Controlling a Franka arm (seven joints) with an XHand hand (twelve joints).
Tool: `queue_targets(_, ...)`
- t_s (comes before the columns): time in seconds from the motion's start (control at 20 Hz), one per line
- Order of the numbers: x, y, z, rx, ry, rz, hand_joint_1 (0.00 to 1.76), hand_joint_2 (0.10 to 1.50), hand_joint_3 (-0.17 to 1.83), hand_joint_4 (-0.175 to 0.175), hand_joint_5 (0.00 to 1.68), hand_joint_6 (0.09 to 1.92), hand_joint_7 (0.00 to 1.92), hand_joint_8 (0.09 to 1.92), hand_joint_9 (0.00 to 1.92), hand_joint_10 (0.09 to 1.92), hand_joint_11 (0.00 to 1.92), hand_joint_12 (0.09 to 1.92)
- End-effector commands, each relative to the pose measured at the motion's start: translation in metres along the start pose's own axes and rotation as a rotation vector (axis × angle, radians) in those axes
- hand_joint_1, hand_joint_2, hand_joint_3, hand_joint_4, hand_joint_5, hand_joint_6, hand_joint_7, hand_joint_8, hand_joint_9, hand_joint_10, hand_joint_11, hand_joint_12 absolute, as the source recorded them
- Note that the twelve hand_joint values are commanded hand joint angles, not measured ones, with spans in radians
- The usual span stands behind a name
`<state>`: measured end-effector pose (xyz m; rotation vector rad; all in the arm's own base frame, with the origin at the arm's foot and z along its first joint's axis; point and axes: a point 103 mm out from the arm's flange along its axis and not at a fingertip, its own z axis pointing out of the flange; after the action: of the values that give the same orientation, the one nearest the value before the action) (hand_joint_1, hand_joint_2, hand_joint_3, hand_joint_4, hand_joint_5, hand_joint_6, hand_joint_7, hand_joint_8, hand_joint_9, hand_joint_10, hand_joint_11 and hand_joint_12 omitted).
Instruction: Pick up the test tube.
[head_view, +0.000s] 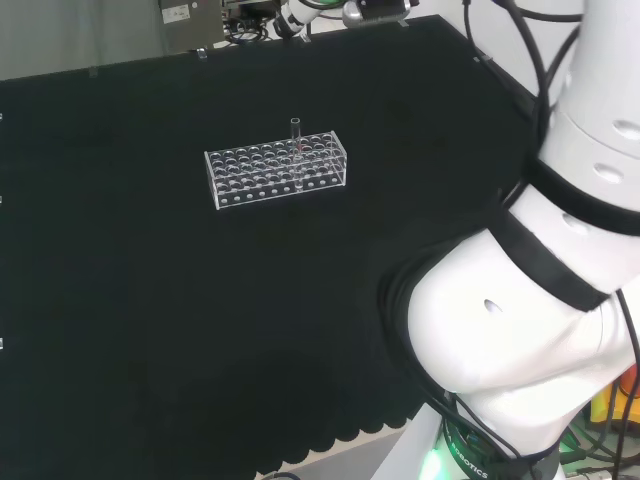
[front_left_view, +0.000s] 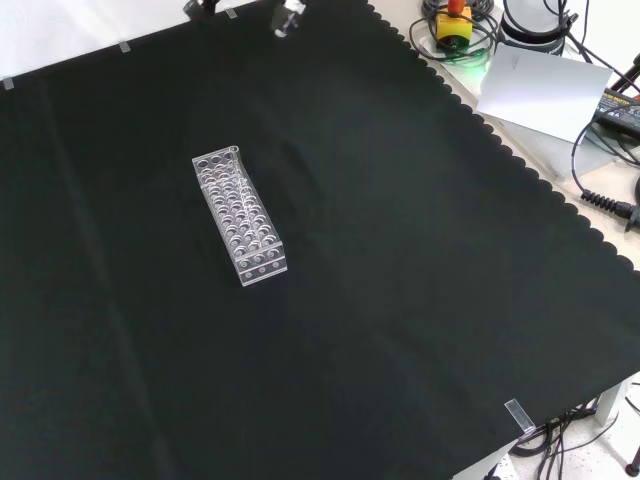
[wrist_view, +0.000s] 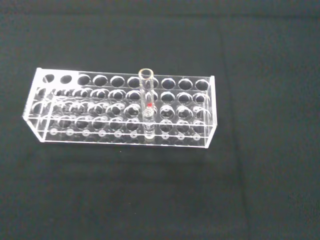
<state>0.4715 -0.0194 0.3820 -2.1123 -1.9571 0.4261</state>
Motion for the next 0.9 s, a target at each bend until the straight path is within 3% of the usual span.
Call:
queue_targets(0.05, -0.018, 0.034, 0.028, 0.068, 0.021, 0.012, 0.38, 1.00, 0.17, -0.047, 0.12, 0.09, 0.13, 0.86, 0.00, 0.91, 0.00, 1.42)
queue_targets(0.5, -0.020, 0.069, 0.065, 0.147, 0.037, -0.011, 0.39, 1.00, 0.17, -0.054, 0.14, 0.09, 0.15, 0.87, 0.01, 0.94, 0.00, 1.42)
queue_targets(0.7, -0.012, 0.079, 0.075, 0.168, 0.021, 0.013, 0.41, 1.00, 0.17, -0.059, 0.16, 0.09, 0.17, 0.87, 0.02, 0.95, 0.00, 1.43)
queue_targets(0.9, -0.008, 0.085, 0.085, 0.179, 0.041, -0.013, 0.47, 0.99, 0.17, -0.069, 0.20, 0.09, 0.22, 0.89, 0.05, 0.96, 0.00, 1.46)
